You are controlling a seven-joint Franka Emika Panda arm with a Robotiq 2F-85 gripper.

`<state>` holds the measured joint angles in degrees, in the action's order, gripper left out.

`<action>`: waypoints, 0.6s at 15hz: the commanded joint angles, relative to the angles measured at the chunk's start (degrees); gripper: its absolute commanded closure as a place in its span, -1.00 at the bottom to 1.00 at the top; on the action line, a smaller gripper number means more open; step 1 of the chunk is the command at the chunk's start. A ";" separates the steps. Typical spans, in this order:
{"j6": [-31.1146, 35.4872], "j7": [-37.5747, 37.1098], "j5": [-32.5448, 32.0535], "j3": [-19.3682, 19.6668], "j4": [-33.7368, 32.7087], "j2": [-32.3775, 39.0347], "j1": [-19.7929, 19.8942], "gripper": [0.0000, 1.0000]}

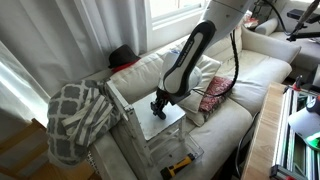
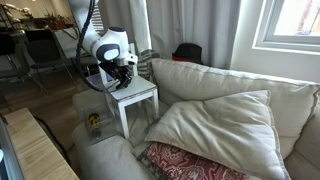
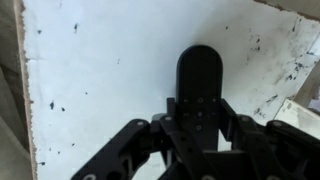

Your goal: Put the small black remote on the white chair

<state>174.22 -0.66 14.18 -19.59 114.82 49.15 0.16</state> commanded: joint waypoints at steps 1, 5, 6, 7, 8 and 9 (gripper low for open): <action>1.53 -0.61 -0.96 -0.01 -0.85 1.66 -0.07 0.65; 1.72 -0.79 -1.00 0.15 -0.52 1.27 -0.39 -0.36; 1.95 -0.61 -0.98 -0.19 -0.25 1.05 -0.06 -0.50; 2.39 -0.81 -0.89 -0.13 0.12 0.59 -0.10 -0.64; 3.05 -0.66 -0.94 -0.48 0.87 -0.25 0.20 -0.77; 3.29 -0.68 -1.29 -0.11 1.77 -1.38 -0.17 -0.95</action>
<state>175.65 -0.66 14.18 -19.76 114.52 49.69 0.14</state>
